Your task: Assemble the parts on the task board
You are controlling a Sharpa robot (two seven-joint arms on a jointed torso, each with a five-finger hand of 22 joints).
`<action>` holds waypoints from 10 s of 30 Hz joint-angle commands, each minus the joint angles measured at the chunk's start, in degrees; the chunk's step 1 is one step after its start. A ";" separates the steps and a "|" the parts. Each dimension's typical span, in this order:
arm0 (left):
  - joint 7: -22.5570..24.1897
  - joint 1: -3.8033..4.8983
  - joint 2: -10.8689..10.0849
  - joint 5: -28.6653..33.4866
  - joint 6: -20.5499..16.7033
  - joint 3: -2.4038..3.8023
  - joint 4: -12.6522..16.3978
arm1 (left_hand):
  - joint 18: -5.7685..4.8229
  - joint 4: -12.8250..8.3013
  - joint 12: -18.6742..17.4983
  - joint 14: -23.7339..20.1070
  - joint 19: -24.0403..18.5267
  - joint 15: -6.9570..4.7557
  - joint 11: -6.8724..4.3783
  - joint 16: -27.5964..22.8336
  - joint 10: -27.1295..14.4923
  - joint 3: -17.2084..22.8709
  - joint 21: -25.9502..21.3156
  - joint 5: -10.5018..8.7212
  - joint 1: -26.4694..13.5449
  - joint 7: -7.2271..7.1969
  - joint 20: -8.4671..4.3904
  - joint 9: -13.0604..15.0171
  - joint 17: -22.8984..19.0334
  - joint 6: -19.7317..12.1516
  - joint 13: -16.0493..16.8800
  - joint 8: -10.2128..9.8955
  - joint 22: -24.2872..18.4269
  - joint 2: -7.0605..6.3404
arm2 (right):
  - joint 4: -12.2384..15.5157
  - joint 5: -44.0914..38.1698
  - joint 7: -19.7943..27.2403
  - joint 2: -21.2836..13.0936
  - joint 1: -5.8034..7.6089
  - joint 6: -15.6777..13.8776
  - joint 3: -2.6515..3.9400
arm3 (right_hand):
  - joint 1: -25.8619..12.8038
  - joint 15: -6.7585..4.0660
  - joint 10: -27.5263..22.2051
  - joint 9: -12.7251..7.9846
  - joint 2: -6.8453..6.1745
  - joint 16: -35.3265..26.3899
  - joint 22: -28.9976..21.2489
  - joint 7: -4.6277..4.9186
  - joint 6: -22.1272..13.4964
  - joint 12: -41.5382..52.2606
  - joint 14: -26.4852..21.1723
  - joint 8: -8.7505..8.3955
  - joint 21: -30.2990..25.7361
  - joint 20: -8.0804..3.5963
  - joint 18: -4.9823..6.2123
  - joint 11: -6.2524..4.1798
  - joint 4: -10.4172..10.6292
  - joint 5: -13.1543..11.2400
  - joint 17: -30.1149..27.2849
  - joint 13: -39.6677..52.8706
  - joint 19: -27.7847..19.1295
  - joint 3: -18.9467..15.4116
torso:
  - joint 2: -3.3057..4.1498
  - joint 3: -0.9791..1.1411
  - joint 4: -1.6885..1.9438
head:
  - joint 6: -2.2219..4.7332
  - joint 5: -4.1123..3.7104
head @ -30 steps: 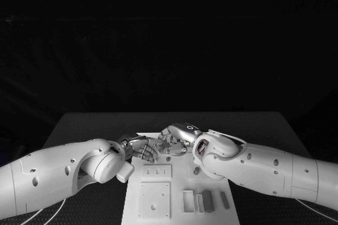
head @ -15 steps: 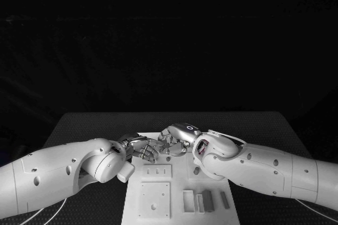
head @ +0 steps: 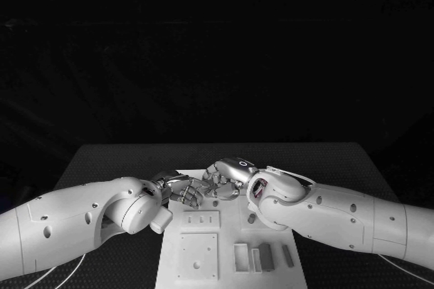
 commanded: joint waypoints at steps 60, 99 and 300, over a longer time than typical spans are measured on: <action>-18.62 0.12 3.14 -34.91 16.06 -0.69 -2.48 | -0.09 0.40 8.74 1.96 3.33 -3.07 -2.97 12.89 2.20 4.87 5.81 2.08 -3.32 -2.46 -2.99 12.62 0.03 3.33 8.95 3.92 8.47 1.85 | -2.65 15.11 0.44 -6.05 4.02 -4.22 5.54 | 1.52 4.20 -2.95 -3.63 -4.13 -1.04 0.76 6.25 -12.32 -0.51 -2.24 -7.99 -1.92 -0.33 2.49 4.59 0.40 0.21 -1.39 -1.28 -0.90 0.76 | 0.03 -0.05 0.01 | -1.34 0.38; -21.98 0.09 7.42 -44.94 17.11 -0.65 -4.12 | 0.09 0.76 20.01 2.87 6.87 -6.30 -6.05 28.88 3.89 5.15 11.47 7.90 -7.67 -5.39 -6.10 22.84 -8.47 6.31 11.82 9.51 16.07 2.12 | -3.10 15.56 0.45 -5.63 4.01 -2.91 5.53 | 1.30 4.20 -3.06 -3.69 -3.86 -1.04 0.82 6.25 -12.30 -0.44 -2.34 -7.96 -1.98 -0.28 2.49 4.59 0.46 0.21 -1.39 -1.42 -0.98 0.56 | 0.03 0.00 0.02 | -1.48 0.16; -20.45 3.72 13.05 -45.69 21.69 3.47 -24.63 | 0.45 9.44 19.81 -7.80 1.64 -3.01 0.55 33.00 -6.23 -1.67 3.03 -0.41 -18.82 3.67 -3.12 12.89 -24.17 -14.02 5.72 -10.40 14.84 -16.17 | -4.99 15.79 0.32 -5.07 3.96 -1.60 5.51 | 1.33 4.18 -3.28 -3.96 -3.32 -0.94 1.01 6.22 -12.20 0.07 -2.45 -7.81 -2.12 -0.23 2.49 4.56 0.33 0.21 -1.45 -2.02 -1.04 0.35 | 0.03 -0.02 -0.01 | -2.40 -1.34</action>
